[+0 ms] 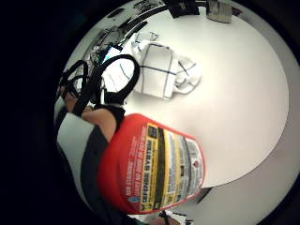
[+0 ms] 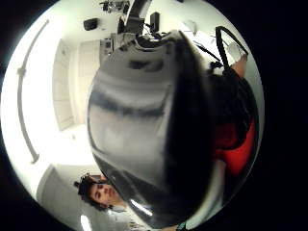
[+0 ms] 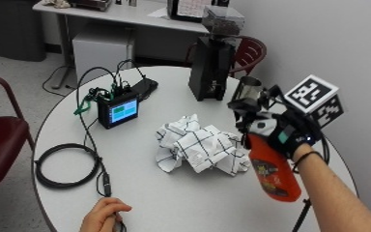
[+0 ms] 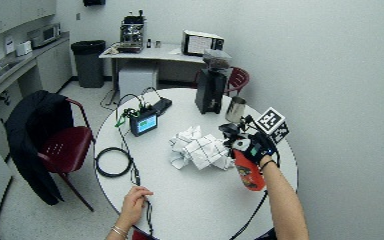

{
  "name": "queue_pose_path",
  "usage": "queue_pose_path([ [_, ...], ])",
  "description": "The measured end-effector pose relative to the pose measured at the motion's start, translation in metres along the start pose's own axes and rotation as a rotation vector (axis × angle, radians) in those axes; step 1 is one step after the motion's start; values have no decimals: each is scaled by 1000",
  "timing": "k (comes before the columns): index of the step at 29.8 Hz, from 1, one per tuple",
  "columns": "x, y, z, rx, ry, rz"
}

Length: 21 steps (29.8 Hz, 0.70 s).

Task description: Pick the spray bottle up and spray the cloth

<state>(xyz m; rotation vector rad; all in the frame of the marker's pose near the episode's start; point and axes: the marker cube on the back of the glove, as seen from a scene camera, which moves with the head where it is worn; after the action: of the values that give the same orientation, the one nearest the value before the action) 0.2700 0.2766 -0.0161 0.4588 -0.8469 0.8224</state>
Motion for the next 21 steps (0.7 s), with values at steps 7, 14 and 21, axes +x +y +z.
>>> queue_pose_path([
  [7,-58,4,-29,34,97,-36],
  [14,-3,-11,37,-83,-18,39],
  [21,-44,-8,-5,6,-25,-32],
])
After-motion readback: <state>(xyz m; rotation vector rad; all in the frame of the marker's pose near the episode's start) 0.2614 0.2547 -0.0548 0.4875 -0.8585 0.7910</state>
